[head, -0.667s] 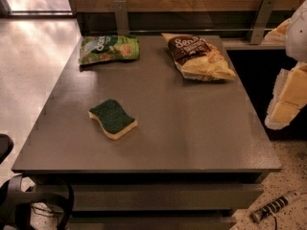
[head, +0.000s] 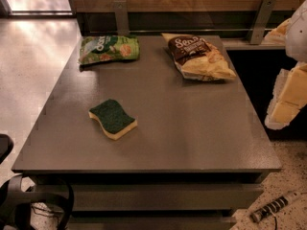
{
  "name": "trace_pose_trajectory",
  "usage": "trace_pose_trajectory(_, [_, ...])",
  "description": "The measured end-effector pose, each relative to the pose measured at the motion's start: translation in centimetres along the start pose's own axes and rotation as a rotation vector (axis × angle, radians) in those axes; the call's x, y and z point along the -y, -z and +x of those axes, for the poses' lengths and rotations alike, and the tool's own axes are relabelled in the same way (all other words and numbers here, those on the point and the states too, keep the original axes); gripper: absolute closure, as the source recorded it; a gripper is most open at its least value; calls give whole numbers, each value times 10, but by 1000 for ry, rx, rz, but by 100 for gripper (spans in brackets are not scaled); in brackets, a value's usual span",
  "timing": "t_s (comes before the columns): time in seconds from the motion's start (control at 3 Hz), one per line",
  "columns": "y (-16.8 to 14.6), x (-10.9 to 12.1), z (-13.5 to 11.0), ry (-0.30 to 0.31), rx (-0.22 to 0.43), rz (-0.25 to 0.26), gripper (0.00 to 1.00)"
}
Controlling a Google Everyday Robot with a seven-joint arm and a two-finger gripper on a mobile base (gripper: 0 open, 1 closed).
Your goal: Pick brown chip bag
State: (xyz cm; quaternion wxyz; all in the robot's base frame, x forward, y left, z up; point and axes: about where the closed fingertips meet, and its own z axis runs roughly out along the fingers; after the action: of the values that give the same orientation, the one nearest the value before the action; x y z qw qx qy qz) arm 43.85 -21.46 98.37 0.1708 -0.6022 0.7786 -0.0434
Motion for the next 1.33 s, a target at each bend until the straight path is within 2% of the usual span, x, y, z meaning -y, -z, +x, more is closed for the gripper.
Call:
trace_pose_trajectory(0.33, [-3, 14, 1, -42, -2, 20, 0])
trace_pose_trajectory(0.67, [-13, 56, -2, -159, 27, 86, 0])
trace_pose_trajectory(1.0, [-29, 99, -15, -284, 103, 150, 0])
trace_pose_trajectory(1.33, [-48, 133, -31, -398, 200, 190, 0])
